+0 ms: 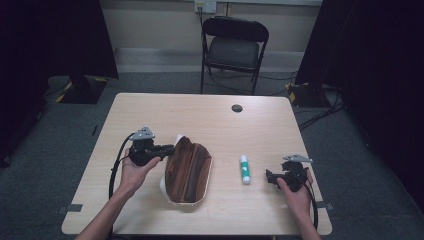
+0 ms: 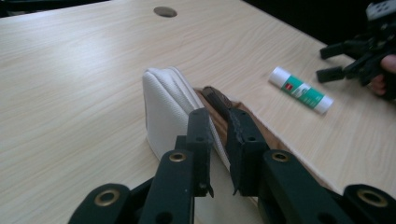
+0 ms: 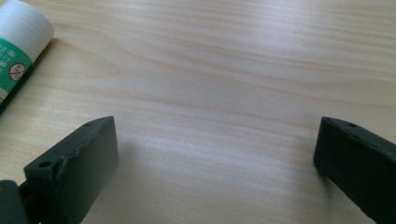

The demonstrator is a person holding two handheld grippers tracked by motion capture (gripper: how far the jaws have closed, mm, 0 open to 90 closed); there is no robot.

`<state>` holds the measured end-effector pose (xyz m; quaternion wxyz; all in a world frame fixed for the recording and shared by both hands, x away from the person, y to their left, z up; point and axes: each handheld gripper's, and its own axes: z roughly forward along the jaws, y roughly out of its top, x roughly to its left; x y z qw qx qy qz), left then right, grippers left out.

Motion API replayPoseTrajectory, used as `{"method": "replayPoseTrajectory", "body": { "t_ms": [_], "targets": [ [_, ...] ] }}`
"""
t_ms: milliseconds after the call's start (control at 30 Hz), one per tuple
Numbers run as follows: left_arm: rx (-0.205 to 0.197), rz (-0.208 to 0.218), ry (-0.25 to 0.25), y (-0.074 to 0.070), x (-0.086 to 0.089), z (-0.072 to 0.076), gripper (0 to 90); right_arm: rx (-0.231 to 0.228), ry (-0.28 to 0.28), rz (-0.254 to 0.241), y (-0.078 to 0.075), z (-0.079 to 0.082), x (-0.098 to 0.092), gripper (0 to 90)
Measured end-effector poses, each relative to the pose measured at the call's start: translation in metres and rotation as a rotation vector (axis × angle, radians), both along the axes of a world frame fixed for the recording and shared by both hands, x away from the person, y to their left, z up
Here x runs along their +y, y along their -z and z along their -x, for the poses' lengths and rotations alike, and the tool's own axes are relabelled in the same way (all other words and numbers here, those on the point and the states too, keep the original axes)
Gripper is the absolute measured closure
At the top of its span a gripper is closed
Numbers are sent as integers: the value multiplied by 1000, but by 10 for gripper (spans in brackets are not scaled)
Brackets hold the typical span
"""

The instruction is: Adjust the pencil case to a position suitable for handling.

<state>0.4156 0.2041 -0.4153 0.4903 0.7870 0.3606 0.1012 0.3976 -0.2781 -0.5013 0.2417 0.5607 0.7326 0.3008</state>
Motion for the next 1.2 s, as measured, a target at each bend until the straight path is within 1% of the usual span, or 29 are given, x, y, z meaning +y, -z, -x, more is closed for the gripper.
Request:
{"method": "replayPoseTrajectory", "body": {
  "t_ms": [33,67,100,133,200,233,267,333,367,400,433,467,500,533,567,600,633,700,733,767,800,900,933,967,1000,1033,1067,1167,1200],
  "targets": [
    [11,19,1,0,1,0,652,-1,-3,2,0,0,0,0],
    [11,19,1,0,1,0,638,-1,-3,2,0,0,0,0],
    [12,34,11,1,1,2,638,0,-4,1,0,0,0,0],
    [12,22,8,1,2,5,621,-1,-4,2,0,0,0,0],
    [6,27,26,1,4,10,600,0,-6,1,0,0,0,0],
    [12,30,26,2,5,14,578,-1,-5,0,0,0,0,0],
    [27,33,17,2,7,18,550,1,-4,-2,0,1,1,0],
    [28,25,1,2,11,26,502,1,-5,-3,0,1,1,0],
    [35,36,-4,2,13,29,476,1,-5,-3,0,1,1,0],
    [47,36,-27,2,16,35,455,1,-5,-3,0,1,1,0],
    [42,28,-37,2,17,40,388,1,-5,-3,0,1,1,0],
    [35,30,-34,2,18,43,363,1,-4,-3,0,1,1,0],
    [33,28,-31,3,20,46,370,1,-4,-3,0,1,1,0],
    [41,30,-28,7,21,54,367,0,-1,-3,0,1,1,0],
    [41,30,-28,7,21,54,361,0,-1,-3,0,1,1,0],
    [42,31,-18,9,20,58,361,1,-4,-4,0,1,1,0],
    [42,31,-18,9,20,58,366,1,-4,-4,0,1,1,0],
    [39,22,-18,9,18,64,390,0,-3,-4,0,1,2,0],
    [51,7,-13,8,14,69,398,0,-3,-4,0,1,2,0],
    [51,7,-13,8,14,69,398,0,-3,-4,0,1,2,0],
    [38,-17,-21,9,10,71,401,0,-3,-4,0,1,2,0],
    [45,-32,-35,13,9,70,439,0,-4,-3,0,1,2,0],
    [61,-49,-21,18,8,69,463,2,-5,-1,0,1,2,0],
    [61,-49,-21,18,8,69,488,2,-5,-1,0,1,2,0],
    [55,-63,13,18,5,67,543,2,-7,-1,0,1,2,0],
    [55,-63,13,18,5,67,553,2,-7,-1,0,1,2,0],
    [43,-75,32,18,5,64,577,2,-7,-1,0,1,2,0],
    [43,-70,38,17,5,60,680,2,-7,-1,0,1,2,0],
    [45,-67,45,17,4,59,680,2,-7,-1,0,1,2,0]
  ]
}}
